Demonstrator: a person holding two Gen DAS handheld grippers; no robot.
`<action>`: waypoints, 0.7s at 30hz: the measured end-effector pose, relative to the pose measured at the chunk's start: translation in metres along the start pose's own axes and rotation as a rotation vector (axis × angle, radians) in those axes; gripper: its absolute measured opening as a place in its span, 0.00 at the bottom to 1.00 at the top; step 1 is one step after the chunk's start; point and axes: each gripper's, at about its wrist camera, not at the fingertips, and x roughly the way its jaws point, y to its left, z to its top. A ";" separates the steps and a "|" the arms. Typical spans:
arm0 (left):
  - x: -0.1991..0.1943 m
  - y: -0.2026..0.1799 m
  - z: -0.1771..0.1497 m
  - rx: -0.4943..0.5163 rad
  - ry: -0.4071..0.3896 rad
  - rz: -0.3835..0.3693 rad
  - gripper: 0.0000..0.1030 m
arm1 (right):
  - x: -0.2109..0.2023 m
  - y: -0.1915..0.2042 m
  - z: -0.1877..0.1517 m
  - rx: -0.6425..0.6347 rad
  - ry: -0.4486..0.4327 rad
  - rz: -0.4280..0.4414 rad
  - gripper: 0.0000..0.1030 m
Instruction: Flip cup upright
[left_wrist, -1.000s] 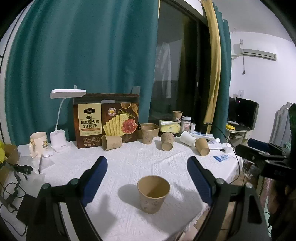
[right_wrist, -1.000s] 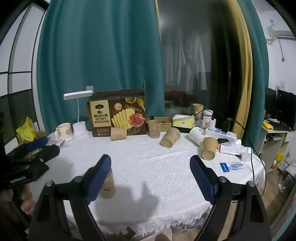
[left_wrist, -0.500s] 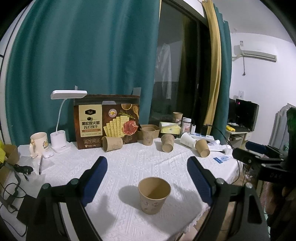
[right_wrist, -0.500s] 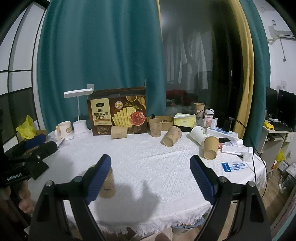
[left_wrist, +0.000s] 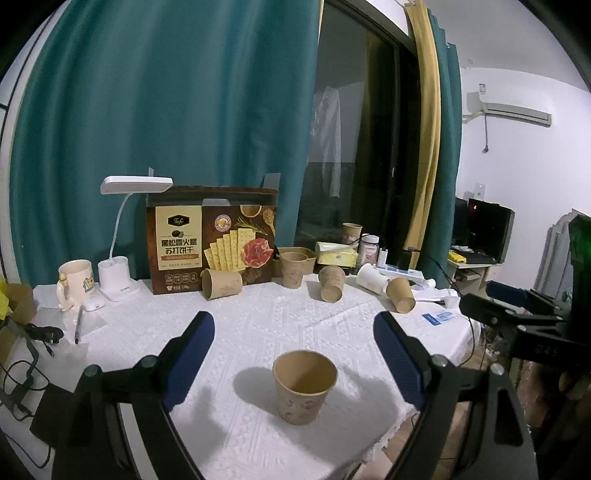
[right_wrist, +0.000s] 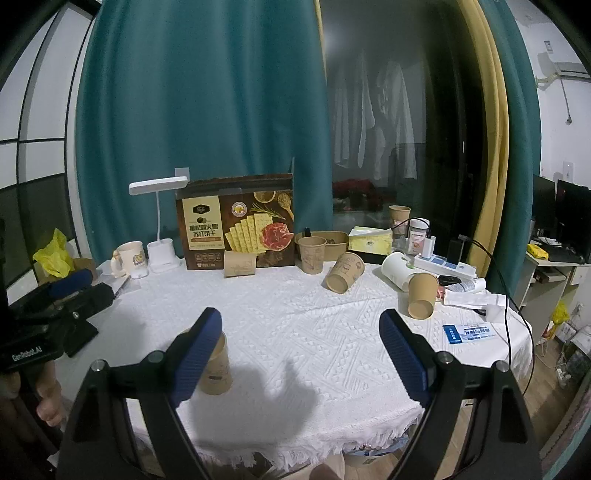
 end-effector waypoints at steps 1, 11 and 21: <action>0.000 0.000 0.000 0.000 0.000 0.000 0.85 | 0.000 0.000 0.001 0.000 0.000 0.001 0.83; -0.002 -0.003 0.001 -0.001 -0.002 -0.002 0.85 | 0.001 0.002 0.001 -0.001 -0.001 0.005 0.83; -0.002 -0.004 0.001 -0.002 -0.001 -0.003 0.85 | 0.001 0.001 0.001 -0.001 -0.001 0.007 0.83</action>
